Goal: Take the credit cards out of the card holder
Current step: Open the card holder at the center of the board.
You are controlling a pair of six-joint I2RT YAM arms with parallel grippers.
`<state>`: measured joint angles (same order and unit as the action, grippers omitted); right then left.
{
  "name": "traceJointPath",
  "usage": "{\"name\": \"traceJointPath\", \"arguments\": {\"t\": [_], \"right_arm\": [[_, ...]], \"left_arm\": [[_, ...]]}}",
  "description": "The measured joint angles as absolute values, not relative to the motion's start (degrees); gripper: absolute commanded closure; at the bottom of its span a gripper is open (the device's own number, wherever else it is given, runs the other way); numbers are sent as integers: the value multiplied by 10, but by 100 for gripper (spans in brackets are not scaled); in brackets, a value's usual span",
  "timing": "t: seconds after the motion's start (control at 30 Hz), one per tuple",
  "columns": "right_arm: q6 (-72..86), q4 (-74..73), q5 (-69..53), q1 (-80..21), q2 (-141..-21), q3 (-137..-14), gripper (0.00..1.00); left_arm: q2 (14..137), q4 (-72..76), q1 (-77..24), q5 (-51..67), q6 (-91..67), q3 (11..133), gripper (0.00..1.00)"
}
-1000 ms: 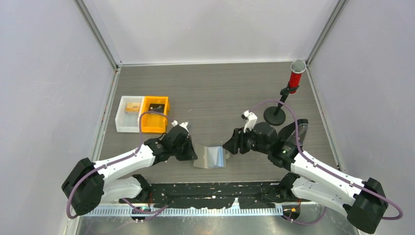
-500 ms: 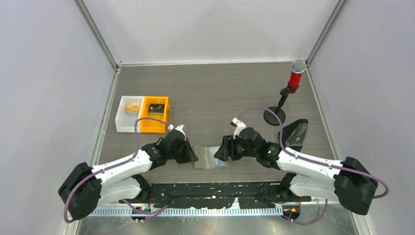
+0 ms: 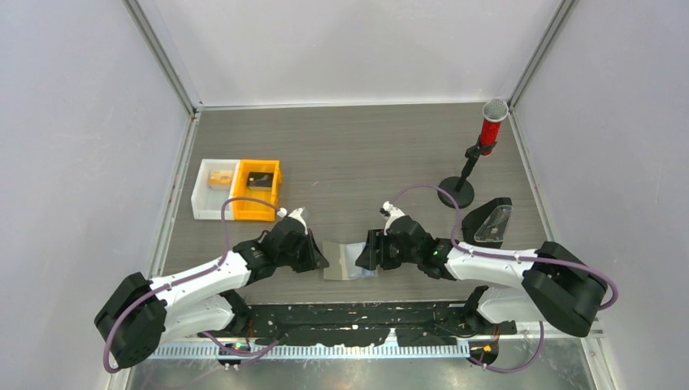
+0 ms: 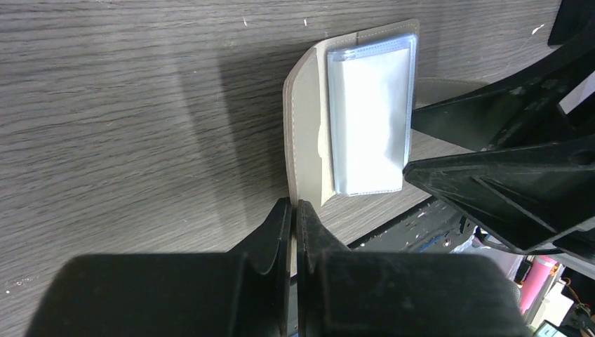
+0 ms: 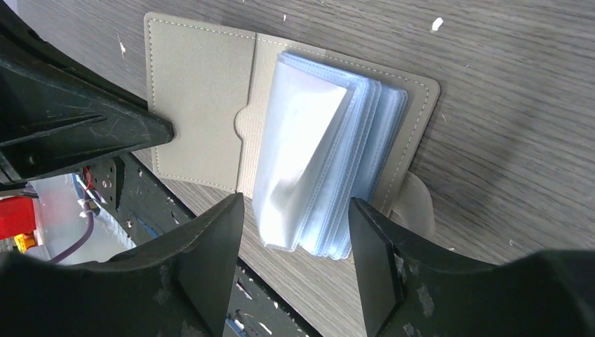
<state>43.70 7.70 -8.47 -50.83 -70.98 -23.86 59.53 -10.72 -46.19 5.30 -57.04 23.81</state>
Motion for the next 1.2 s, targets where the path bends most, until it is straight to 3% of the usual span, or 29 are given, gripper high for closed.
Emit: {"name": "traceJointPath", "arguments": {"t": [0.23, 0.43, 0.6, 0.8, 0.93, 1.2], "right_arm": [[440, 105, -96, -508, -737, -238, 53], [440, 111, -103, -508, -736, -238, 52], [438, 110, -107, -508, -728, -238, 65], [437, 115, -125, -508, -701, -238, 69], [437, 125, -137, -508, -700, -238, 81], [440, 150, -160, -509, -713, -238, 87]], "left_arm": [[595, -100, -462, 56, -570, 236, 100], [595, -98, -462, 56, -570, 234, 100], [595, -98, -462, 57, -570, 234, 100], [595, -97, -462, 57, -570, 234, 100], [595, -96, -462, 57, -570, 234, 100], [595, -96, -462, 62, -570, 234, 100]]}}
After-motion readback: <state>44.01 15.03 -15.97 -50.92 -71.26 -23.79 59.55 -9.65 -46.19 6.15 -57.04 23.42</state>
